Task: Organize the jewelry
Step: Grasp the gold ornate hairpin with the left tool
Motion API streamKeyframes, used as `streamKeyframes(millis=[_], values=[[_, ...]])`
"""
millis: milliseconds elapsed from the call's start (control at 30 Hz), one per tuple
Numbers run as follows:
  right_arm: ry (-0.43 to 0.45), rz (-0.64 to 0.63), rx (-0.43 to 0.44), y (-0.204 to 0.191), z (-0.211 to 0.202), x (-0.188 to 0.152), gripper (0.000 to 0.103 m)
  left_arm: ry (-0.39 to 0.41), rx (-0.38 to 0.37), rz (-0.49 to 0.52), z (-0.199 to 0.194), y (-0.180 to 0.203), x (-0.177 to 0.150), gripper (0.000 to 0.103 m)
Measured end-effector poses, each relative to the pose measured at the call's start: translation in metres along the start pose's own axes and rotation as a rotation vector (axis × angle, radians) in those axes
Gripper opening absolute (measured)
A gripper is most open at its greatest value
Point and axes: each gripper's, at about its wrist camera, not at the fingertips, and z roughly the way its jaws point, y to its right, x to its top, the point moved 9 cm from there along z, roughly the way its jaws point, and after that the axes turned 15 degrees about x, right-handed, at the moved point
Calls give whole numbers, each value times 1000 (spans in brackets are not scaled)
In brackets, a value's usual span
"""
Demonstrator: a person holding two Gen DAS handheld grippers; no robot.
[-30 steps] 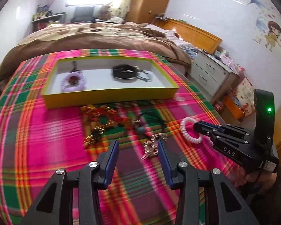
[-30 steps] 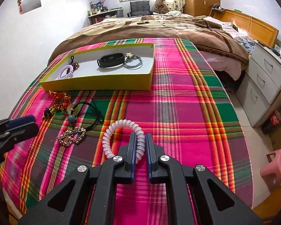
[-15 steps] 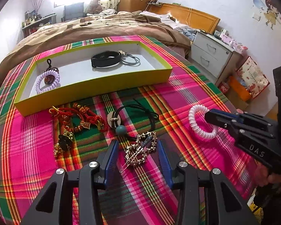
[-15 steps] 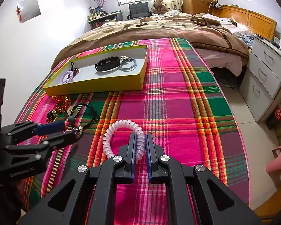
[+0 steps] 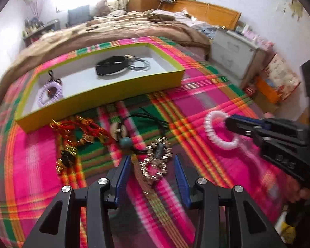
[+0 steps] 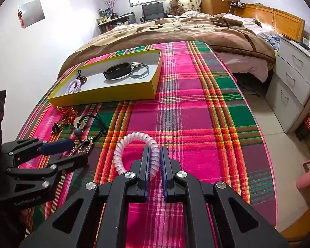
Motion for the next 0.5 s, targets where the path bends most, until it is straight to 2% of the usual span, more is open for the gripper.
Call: streamKeyframes(millis=[233, 333, 367, 500], values=[[0, -6, 2, -2, -1, 1, 9, 8, 14, 17, 0, -1, 0, 42], [-2, -6, 4, -4, 0, 0, 9, 12, 13, 18, -2, -2, 0, 34], [-3, -7, 4, -4, 1, 0, 9, 13, 12, 17, -3, -2, -1, 28], [-3, -8, 1, -5, 0, -1, 9, 14, 4, 10, -4, -4, -2, 26]])
